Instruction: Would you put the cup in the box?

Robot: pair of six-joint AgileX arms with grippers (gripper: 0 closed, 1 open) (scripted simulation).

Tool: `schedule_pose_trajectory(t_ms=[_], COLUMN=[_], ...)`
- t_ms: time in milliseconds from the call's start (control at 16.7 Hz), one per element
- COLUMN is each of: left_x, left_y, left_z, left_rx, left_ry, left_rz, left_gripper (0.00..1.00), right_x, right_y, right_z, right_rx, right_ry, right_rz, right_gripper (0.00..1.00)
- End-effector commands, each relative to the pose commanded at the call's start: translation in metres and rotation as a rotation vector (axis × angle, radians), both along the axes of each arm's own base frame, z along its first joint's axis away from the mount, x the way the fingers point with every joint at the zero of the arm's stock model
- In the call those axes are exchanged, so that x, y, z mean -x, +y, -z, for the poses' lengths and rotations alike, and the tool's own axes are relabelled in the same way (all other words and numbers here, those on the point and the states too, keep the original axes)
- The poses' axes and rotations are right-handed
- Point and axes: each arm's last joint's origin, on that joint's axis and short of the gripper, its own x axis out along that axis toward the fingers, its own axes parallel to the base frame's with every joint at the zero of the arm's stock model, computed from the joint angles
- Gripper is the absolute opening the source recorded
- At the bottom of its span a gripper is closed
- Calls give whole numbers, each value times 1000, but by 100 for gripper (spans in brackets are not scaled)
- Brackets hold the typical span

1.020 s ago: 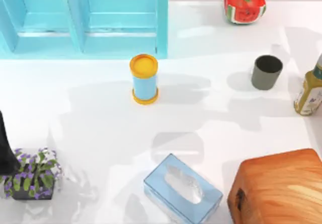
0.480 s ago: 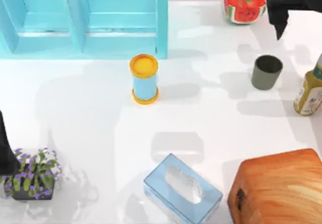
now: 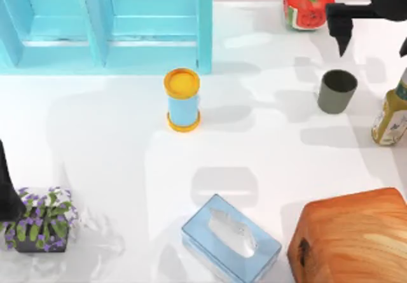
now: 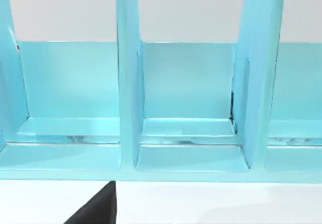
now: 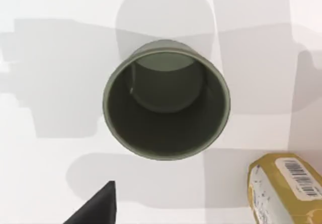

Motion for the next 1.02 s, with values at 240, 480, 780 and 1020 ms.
schedule_pose_trajectory(t_ms=[240, 480, 780, 1020], left_x=[0, 0, 0, 0], left_y=[0, 0, 0, 0], left_z=[0, 0, 0, 0], left_rx=[0, 0, 0, 0], left_ry=[0, 0, 0, 0], left_rz=[0, 0, 0, 0], left_gripper=[100, 100, 100, 100], right_x=[-4, -11, -10, -10], right_y=[1, 2, 2, 2], right_z=[22, 73, 99, 99], right_rx=[1, -2, 0, 0], right_ry=[5, -9, 0, 0], right_rz=[-5, -5, -5, -5], right_gripper=[100, 100, 100, 85])
